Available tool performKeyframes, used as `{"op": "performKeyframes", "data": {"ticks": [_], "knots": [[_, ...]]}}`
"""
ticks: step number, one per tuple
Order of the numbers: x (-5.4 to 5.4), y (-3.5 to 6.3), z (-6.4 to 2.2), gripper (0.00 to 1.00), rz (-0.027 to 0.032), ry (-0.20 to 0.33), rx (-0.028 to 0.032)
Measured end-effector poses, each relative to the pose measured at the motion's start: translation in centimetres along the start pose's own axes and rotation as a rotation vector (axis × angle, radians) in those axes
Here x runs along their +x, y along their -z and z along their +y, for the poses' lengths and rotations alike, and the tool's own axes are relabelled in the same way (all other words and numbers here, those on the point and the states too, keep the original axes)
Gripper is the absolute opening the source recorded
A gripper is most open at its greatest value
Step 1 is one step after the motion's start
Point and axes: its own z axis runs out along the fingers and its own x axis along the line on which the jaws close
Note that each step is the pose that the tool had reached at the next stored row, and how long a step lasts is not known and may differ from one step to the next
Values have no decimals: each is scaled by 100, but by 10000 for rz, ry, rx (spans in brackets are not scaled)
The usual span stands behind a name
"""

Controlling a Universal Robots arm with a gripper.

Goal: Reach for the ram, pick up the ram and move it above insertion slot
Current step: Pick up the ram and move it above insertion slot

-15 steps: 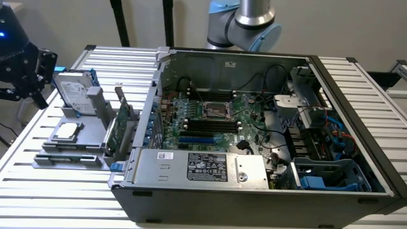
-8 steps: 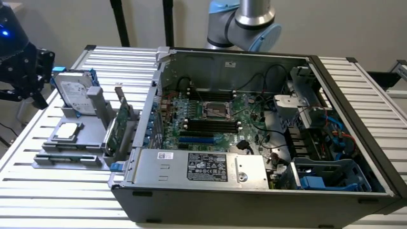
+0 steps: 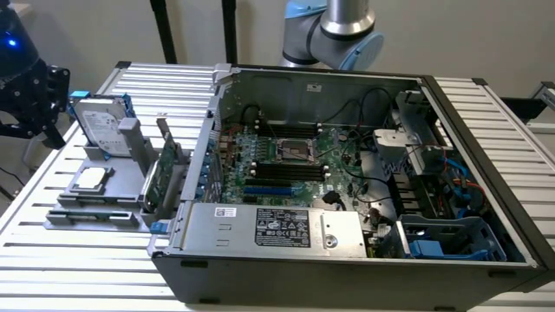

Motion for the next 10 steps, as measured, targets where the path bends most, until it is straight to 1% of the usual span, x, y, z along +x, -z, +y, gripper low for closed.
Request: {"op": "performKeyframes", "data": {"ticks": [3,6,10], "knots": [[0,0,0,11,17,538,22],[-1,-1,0,11,30,1095,65],[0,-5,0,11,39,1804,160]]}}
